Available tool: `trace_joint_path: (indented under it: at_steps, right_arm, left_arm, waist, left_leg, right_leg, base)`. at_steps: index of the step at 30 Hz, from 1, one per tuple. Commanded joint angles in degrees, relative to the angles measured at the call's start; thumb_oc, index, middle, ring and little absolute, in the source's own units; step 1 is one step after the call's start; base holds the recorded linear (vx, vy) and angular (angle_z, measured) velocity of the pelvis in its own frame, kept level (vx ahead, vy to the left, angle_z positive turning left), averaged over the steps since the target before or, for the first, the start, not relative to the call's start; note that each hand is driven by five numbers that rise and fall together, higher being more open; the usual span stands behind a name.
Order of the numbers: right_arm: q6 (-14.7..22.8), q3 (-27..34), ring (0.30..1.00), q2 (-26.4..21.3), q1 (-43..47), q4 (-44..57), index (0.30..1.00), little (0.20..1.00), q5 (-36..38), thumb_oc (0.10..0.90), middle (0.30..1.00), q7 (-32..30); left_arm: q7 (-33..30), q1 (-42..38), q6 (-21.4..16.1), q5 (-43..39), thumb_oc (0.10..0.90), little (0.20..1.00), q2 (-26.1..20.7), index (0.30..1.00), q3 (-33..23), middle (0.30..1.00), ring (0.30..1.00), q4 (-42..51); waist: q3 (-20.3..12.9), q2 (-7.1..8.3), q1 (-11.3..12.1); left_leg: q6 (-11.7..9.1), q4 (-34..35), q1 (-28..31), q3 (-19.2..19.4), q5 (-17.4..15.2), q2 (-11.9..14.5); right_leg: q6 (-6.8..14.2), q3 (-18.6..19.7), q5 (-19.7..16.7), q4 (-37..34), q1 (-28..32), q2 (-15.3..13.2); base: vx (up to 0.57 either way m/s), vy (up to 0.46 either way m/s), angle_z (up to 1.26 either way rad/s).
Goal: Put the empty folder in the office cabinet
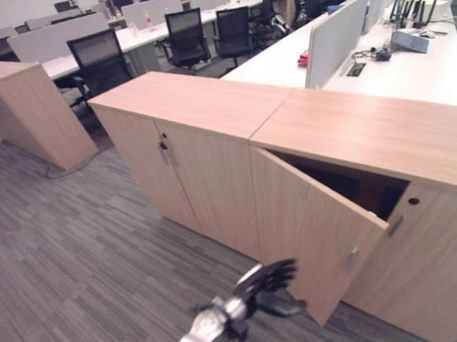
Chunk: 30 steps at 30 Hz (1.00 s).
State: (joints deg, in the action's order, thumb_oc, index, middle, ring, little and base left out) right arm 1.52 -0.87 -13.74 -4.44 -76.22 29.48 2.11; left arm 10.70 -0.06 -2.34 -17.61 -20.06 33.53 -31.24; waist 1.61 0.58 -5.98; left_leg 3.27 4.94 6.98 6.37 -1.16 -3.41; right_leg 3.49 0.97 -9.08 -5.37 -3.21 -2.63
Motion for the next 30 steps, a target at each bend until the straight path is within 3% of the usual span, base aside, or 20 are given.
trace_joint_path:
  at_steps: [1, 3, 4, 5, 6, 7, 9, 11, 13, 16, 19, 22, 23, 26, 28, 30]
  right_arm:
    - [1.28, -0.36, 0.9, -3.25, 4.6, -0.3, 0.9, 0.9, -0.65, 0.8, 0.9, 0.7]
    - [1.33, -1.04, 0.9, -3.44, 4.86, 0.48, 0.9, 0.9, -2.21, 0.8, 0.9, 0.94]
    - [1.32, -1.04, 0.9, -3.44, 4.89, 0.49, 0.9, 0.9, -2.21, 0.8, 0.9, 0.93]
    - [1.0, -1.63, 0.9, -3.17, 4.87, -0.23, 0.9, 0.9, -4.39, 0.8, 0.9, 1.38]
    - [0.62, -2.39, 0.9, -2.65, 4.9, -1.12, 0.9, 0.9, -5.32, 0.8, 0.9, 1.39]
    - [0.24, -2.89, 0.9, -2.38, 5.1, -2.35, 0.9, 0.9, -6.38, 0.8, 0.9, 2.01]
    - [-0.77, -3.49, 0.9, -1.63, 4.15, -4.07, 0.9, 0.9, -8.27, 0.8, 0.9, 2.44]
    - [-0.67, -3.77, 0.9, -1.18, 3.7, -4.39, 0.9, 0.9, -8.03, 0.8, 0.9, 2.13]
    - [-0.67, -3.35, 0.9, -1.12, 3.22, -3.76, 0.9, 0.9, -6.75, 0.8, 0.9, 2.44]
    - [-0.36, -3.72, 0.9, -0.88, 3.2, -3.39, 0.9, 0.9, -6.43, 0.8, 0.9, 2.38]
    - [-0.61, -6.77, 0.9, -0.37, 3.26, -4.69, 0.9, 0.9, -9.23, 0.8, 0.9, 2.3]
    - [-0.28, -8.86, 0.9, -0.65, 4.53, -2.87, 0.9, 0.9, -9.94, 0.8, 0.9, 1.94]
    - [0.11, -9.56, 0.9, -0.84, 5.12, -1.86, 0.9, 0.9, -9.36, 0.8, 0.9, 1.52]
    - [0.58, -11.58, 0.9, -1.73, 5.58, -0.21, 0.9, 0.9, -10.26, 0.8, 0.9, 0.68]
    - [0.38, -13.13, 0.9, -2.73, 5.54, -0.07, 0.9, 0.9, -12.96, 0.8, 0.9, 0.47]
    - [0.61, -14.86, 0.9, -3.24, 6.11, 0.57, 0.9, 0.9, -15.99, 0.8, 0.9, -0.27]
  left_arm:
    - [-0.43, -4.57, -6.72, 7.76, 0.8, 0.9, -1.65, 0.9, -3.87, 0.9, 0.9, 5.54]
    - [-1.9, -2.88, -7.49, 9.79, 0.8, 0.9, -2.26, 0.9, -6.04, 0.9, 0.9, -0.36]
    - [-1.92, -2.95, -7.58, 9.82, 0.8, 0.9, -2.21, 0.9, -6.04, 0.9, 0.9, -0.49]
    - [-1.92, -2.73, -5.32, 9.76, 0.8, 0.9, 1.74, 0.9, -9.05, 0.9, 0.9, -18.87]
    - [-2.12, -3.25, -2.99, 9.25, 0.8, 0.9, 4.11, 0.9, -11.23, 0.9, 0.9, -29.94]
    - [-2.2, -3.88, -1.11, 11.73, 0.8, 0.9, 5.51, 0.9, -14.45, 0.9, 0.9, -41.22]
    - [-7.39, -3.76, -0.27, 16.23, 0.8, 0.9, 4.55, 0.9, -20.92, 0.9, 0.9, -51.08]
    - [-7.2, -2.39, -0.6, 7.85, 0.8, 0.9, 5.51, 0.9, -28.51, 0.9, 0.9, -50.59]
    - [-6.38, -0.59, -1.33, 2.72, 0.8, 0.9, 6.53, 0.9, -31.79, 0.9, 0.9, -49.07]
    - [-7.81, -0.24, -2.12, 5.53, 0.8, 0.9, 6.93, 0.9, -30.16, 0.9, 0.9, -49.64]
    - [-6.87, -0.33, -1.75, 2.62, 0.8, 0.9, 8.31, 0.9, -29.68, 0.9, 0.9, -49.2]
    - [-8.64, -2.24, -3.58, 3.94, 0.8, 0.9, 8.15, 0.9, -25.85, 0.9, 0.9, -45.02]
    - [-9.75, -3.12, -4.28, 4.68, 0.8, 0.9, 7.86, 0.9, -23.98, 0.9, 0.9, -42.38]
    - [-10.88, -4.68, -5.34, 4.71, 0.8, 0.9, 7.78, 0.9, -20.16, 0.9, 0.9, -36.68]
    - [-11.38, -6.15, -5.53, 5.99, 0.8, 0.9, 8.14, 0.9, -17.3, 0.9, 0.9, -34.81]
    - [-11.97, -7.26, -6.33, 9.33, 0.8, 0.9, 8.44, 0.9, -13.25, 0.9, 0.9, -31.9]
  waist:
    - [1.97, -0.7, 0.62]
    - [2.59, -0.8, 1.45]
    - [2.4, -0.77, 1.51]
    - [2.25, -1.26, 2.99]
    - [1.81, -0.85, 2.81]
    - [1.37, -0.32, 2.14]
    - [0.19, 0.66, 1.62]
    - [-0.99, 1.18, 2.12]
    - [-1.37, 1.34, 2.16]
    - [-1.62, 1.69, 1.7]
    - [-1.38, 2.73, 1.39]
    - [-0.18, 4.23, 1.38]
    - [0.65, 4.97, 1.8]
    - [2.93, 4.99, 3.25]
    - [3.93, 4.61, 4.15]
    - [4.56, 5.28, 4.74]
  left_leg:
    - [-0.25, 0.06, -3.61, 0.63, -4.82, 0.31]
    - [-0.69, 0.06, -4.46, 3.98, -4.69, 1.25]
    - [-0.71, 0.06, -4.76, 4.07, -4.54, 1.23]
    - [-2.04, 0.06, -4.47, 7.98, -4.99, 3.23]
    - [-2.2, 0.06, -4.09, 9.64, -4.81, 3.75]
    - [-2.25, 0.06, -3.46, 10.63, -4.91, 3.85]
    - [-2.22, 0.06, -2.2, 11.9, -5.76, 3.74]
    - [-2.6, 0.06, -1.32, 12.03, -6.01, 3.77]
    - [-2.97, 0.06, -0.86, 11.56, -5.97, 4.15]
    - [-3.33, 0.06, -0.14, 12.31, -6.12, 4.79]
    - [-4.01, -5.79, -0.28, 14.79, -8.39, 6.75]
    - [-4.44, -18.29, -3.5, 16.07, -11.03, 10.07]
    - [-4.53, -24.71, -5.65, 15.4, -10.51, 12.11]
    - [-4.27, -38.4, -10.92, 9.84, -8.35, 14.98]
    - [-3.17, -39.64, -14.36, 4.3, -8.17, 12.16]
    - [-2.41, -34.99, -17.59, -0.68, -8.74, 7.28]
  right_leg:
    - [4.37, -2.46, 8.37, 5.76, 0.27, -0.47]
    - [4.4, -7.88, 8.14, 7.93, -2.26, -1.73]
    - [4.36, -7.79, 8.0, 7.93, -2.58, -1.75]
    - [4.37, -21.48, 9.52, 7.86, -1.44, -5.28]
    - [3.87, -23.78, 9.49, 7.58, -1.04, -5.91]
    - [3.27, -22.54, 9.84, 6.6, -0.51, -5.21]
    - [3.01, -18.87, 9.28, 4.14, 0.52, -3.71]
    - [2.99, -17.8, 8.55, 2.38, 1.64, -2.75]
    - [2.87, -16.94, 8.31, 1.21, 2.41, -1.7]
    - [2.81, -15.92, 8.37, 0.37, 2.8, -0.7]
    - [2.08, -12.98, 9.67, 0.37, 3.68, 1.34]
    - [0.59, -11.47, 10.63, 0.37, 5.13, 2.59]
    - [-0.33, -10.65, 10.93, 0.37, 5.9, 3.39]
    - [-2.17, -9.35, 11.95, 0.37, 7.72, 6.32]
    - [-2.22, -8.25, 12.21, 0.37, 8.17, 6.75]
    - [-1.7, -7.34, 11.16, 0.37, 7.6, 5.27]
  base:
    - [-0.13, 0.019, -0.28]
    - [-0.07, 0.002, -0.62]
    - [-0.01, -0.051, -1.69]
    - [0.02, -0.068, -1.73]
    - [0.07, -0.103, -1.88]
    - [0.1, -0.081, -1.09]
    - [0.17, -0.099, -1.0]
    - [0.19, -0.155, -0.39]
    - [0.14, -0.158, -0.41]
    - [0.08, -0.133, 0.0]
    - [0.07, -0.202, -0.38]
    - [0.05, -0.254, -0.65]
    - [0.03, -0.307, -0.34]
    - [0.0, -0.235, -0.35]
    - [-0.04, -0.034, -0.52]
    - [-0.07, 0.053, -0.37]
